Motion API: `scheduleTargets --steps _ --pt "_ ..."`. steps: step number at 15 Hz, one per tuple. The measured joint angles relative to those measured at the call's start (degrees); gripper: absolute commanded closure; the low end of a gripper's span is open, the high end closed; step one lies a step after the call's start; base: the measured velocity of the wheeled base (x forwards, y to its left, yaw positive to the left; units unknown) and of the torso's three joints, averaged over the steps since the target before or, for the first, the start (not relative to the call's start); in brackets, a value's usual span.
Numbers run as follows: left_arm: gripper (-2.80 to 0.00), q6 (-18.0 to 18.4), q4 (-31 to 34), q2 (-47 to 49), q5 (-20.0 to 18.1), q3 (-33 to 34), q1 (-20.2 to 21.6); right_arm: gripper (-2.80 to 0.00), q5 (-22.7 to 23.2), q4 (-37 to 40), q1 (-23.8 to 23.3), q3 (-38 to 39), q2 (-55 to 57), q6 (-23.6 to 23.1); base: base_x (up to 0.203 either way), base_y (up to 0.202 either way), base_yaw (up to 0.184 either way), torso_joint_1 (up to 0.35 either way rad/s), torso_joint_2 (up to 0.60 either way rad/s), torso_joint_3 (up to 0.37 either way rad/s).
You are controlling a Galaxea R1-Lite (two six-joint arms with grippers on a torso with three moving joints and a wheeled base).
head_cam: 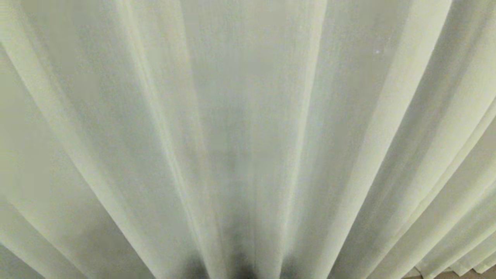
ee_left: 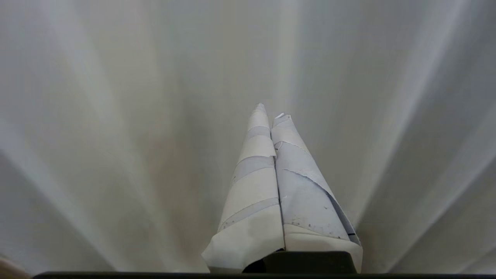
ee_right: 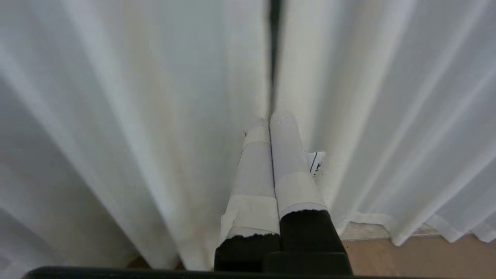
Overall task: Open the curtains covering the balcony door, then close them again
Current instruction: Close the outer curtains on both sides
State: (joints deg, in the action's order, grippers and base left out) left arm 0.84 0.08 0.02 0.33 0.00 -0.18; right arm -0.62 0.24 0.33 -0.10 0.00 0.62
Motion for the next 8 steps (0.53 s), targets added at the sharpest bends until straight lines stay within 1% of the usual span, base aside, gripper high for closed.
scheduleTargets --steps 1,8 --pt "0.0 0.03 0.02 0.0 -0.06 0.0 -0.02 0.0 -0.04 0.01 -0.04 0.0 0.0 -0.02 0.0 0.105 0.003 0.002 0.0 0.002" --pt "0.0 0.04 0.01 0.0 -0.11 -0.05 -0.02 0.0 -0.04 0.05 0.0 0.0 0.0 0.0 0.0 0.0 0.0 0.0 0.0 0.0"
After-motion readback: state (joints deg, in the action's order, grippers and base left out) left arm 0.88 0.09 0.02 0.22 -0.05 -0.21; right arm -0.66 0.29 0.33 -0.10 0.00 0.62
